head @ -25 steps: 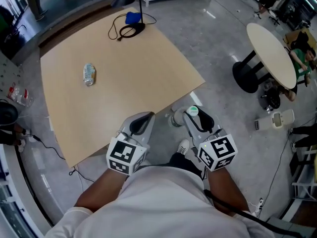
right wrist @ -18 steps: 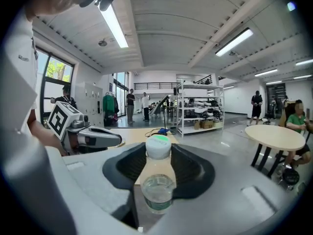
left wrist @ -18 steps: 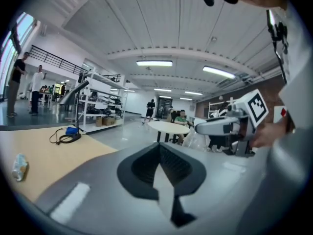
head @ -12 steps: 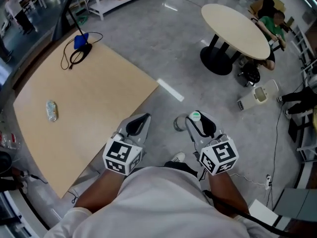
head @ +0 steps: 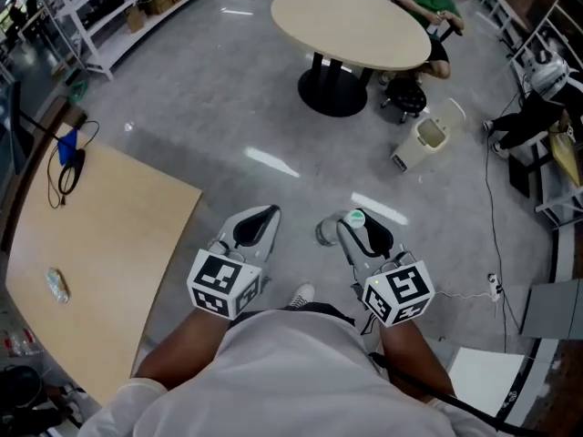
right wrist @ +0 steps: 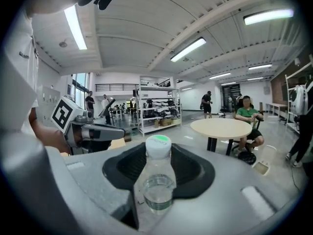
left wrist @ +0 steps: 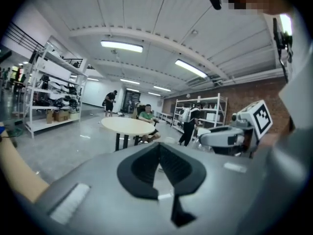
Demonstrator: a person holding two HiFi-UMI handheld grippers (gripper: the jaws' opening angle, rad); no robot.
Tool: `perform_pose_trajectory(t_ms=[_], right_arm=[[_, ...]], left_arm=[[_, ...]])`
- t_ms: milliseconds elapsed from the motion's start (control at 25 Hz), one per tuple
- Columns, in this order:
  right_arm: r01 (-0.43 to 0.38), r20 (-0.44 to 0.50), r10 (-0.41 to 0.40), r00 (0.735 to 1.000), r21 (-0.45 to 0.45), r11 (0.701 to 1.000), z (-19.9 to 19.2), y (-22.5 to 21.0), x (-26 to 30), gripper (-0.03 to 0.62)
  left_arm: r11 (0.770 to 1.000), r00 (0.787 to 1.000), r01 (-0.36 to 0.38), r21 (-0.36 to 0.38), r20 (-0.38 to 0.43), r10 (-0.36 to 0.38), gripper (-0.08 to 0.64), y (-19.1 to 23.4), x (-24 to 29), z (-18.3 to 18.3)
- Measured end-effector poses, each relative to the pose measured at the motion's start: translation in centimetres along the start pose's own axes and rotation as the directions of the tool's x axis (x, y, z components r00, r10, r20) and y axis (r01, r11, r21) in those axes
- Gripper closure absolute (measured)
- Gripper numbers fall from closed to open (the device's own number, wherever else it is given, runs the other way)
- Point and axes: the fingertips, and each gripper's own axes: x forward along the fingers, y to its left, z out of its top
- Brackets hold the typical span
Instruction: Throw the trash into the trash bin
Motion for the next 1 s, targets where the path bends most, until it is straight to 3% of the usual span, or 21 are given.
perform_pose_trajectory(t_ms=[400,680,1000], right_arm=[[0.189,0.017,-0.19,0.982,0.072,0.979,-1.9,-10.3,-5.1,0.436],[0.278,0.025,-0.282,0.959,0.111,0.954,-3.3,-13.8,-8.2,0.436],[0.345,0.019,-0.353,0.936,0.167,0.924,-4.6,-14.7,-10.8,0.436]], left_arm=[[0.977,0.976,0.206,0.049,-0.078,-0.202,0.552,-7.1,10.9,0.1],[0.952,0.953,0.294,0.089,-0.101,-0.285,0.554,-10.7,14.1,0.3],[0.932,0.931,0.35,0.099,-0.149,-0.334,0.552,-12.8,14.9,-0.6]])
